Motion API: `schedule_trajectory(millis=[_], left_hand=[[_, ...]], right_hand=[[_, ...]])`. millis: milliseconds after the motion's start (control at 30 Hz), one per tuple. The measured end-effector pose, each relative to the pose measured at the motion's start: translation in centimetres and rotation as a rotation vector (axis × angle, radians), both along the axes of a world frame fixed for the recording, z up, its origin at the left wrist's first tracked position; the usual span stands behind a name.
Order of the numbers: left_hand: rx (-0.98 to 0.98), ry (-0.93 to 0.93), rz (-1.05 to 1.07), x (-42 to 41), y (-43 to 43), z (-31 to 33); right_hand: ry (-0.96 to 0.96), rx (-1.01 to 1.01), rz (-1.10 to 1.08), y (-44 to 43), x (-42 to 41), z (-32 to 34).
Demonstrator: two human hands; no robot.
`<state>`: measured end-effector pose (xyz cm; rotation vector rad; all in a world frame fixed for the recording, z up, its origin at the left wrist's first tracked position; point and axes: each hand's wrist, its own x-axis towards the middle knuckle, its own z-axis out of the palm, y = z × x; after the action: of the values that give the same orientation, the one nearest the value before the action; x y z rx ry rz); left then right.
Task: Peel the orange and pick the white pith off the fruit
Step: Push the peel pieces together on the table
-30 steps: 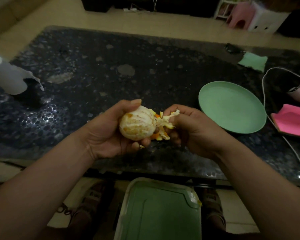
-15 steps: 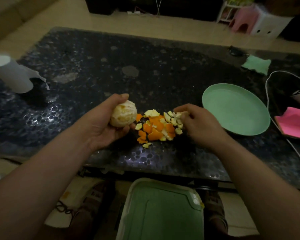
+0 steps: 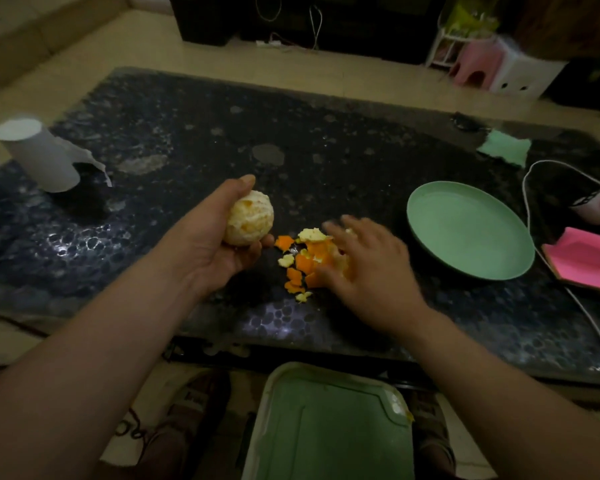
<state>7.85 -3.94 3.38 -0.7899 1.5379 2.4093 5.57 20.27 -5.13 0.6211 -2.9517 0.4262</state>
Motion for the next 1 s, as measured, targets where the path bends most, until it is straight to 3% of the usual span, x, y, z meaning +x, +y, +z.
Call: schedule_trajectory(millis=[100, 233, 400, 1000], left_hand=[[0.083, 0.022, -0.045, 0.3, 0.3, 0.5], [0.113, 0.031, -0.105, 0.8, 0.7, 0.9], [0.084, 0.046, -0.121, 0.9, 1.2, 1.1], [0.035, 0.06, -0.104, 0.5, 2.2, 1.4]], right_hand=[[0.051, 0.18, 0.226, -2.7, 1.9, -1.5], [0.096, 0.23, 0.286, -4.3, -0.3, -1.9], [0.035, 0.306, 0.185, -4.3, -3.2, -2.0], [-0.004, 0.143, -0.087, 1.0, -9.8, -3.6]])
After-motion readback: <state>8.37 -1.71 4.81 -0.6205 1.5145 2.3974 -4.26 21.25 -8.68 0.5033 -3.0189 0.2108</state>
